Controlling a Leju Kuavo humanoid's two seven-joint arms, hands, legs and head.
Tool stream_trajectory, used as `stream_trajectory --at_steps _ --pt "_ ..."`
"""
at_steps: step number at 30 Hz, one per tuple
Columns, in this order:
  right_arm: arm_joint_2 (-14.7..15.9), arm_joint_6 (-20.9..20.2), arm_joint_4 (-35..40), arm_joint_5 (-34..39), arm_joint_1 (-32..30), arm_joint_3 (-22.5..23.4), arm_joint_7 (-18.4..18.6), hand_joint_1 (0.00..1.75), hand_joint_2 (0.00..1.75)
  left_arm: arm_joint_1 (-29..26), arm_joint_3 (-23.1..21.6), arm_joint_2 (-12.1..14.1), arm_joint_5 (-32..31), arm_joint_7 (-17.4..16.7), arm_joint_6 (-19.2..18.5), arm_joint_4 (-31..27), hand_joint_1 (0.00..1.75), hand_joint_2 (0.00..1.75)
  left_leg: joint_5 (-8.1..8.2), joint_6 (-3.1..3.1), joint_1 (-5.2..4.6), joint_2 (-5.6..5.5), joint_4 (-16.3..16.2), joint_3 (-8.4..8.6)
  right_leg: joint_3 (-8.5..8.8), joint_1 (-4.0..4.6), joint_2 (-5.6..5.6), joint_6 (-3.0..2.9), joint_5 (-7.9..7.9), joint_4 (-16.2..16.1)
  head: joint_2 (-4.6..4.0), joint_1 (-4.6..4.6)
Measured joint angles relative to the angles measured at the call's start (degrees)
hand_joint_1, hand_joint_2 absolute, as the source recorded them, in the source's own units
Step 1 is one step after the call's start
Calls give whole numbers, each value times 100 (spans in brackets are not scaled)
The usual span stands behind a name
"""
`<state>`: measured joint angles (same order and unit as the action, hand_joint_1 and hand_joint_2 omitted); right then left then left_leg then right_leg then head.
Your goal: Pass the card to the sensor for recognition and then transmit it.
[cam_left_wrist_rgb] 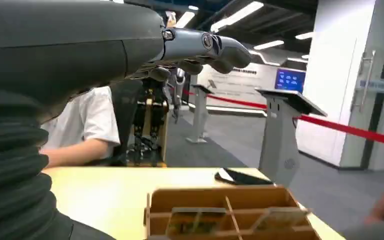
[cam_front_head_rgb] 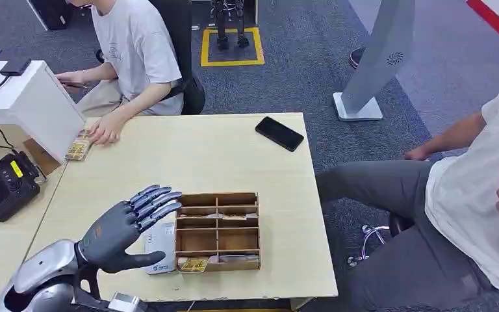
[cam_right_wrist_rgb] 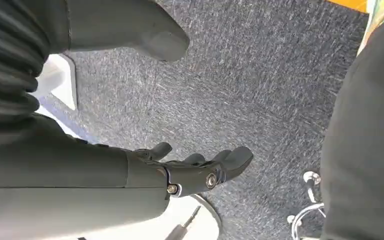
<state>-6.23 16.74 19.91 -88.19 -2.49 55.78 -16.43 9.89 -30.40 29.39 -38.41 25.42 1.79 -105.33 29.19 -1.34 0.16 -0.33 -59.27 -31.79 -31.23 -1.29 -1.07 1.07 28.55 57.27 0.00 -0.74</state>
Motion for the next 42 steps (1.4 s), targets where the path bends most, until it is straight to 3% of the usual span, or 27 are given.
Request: stream_trajectory --at_steps 11,19,30,35,39,42 --pt "-4 -18 66 0 7 48 -116 0 175 -343 -92 438 407 243 -262 -9 0 175 -2 -1 0 -2 0 3 3 0 4 0 -2 0 0 2" --pt "-4 41 -9 0 52 48 -85 0 175 -432 -300 429 3 289 -273 -4 0 175 -2 -1 -1 -4 -1 1 3 -1 5 0 -2 0 0 0" --pt "79 142 -164 0 112 48 -72 0 175 -516 -625 448 -253 99 59 87 0 175 -2 -1 -1 -5 -1 1 4 -1 6 0 -2 0 0 0" --pt "90 142 -181 0 111 48 -68 0 175 -568 -701 416 -974 -257 524 175 0 175 -2 -1 -1 -5 -1 1 3 -1 6 0 -2 -1 0 2" --pt "85 140 -183 -2 128 46 -31 0 175 -605 -811 127 -1471 -643 964 398 0 175 -2 -1 -2 -5 -1 1 4 -2 6 1 -2 -1 0 2" --pt "83 140 -190 -2 140 44 -29 0 175 -619 -866 -20 -1593 -725 1047 511 0 175 -2 -1 -2 -4 -1 1 4 -2 6 1 -3 -1 0 2"
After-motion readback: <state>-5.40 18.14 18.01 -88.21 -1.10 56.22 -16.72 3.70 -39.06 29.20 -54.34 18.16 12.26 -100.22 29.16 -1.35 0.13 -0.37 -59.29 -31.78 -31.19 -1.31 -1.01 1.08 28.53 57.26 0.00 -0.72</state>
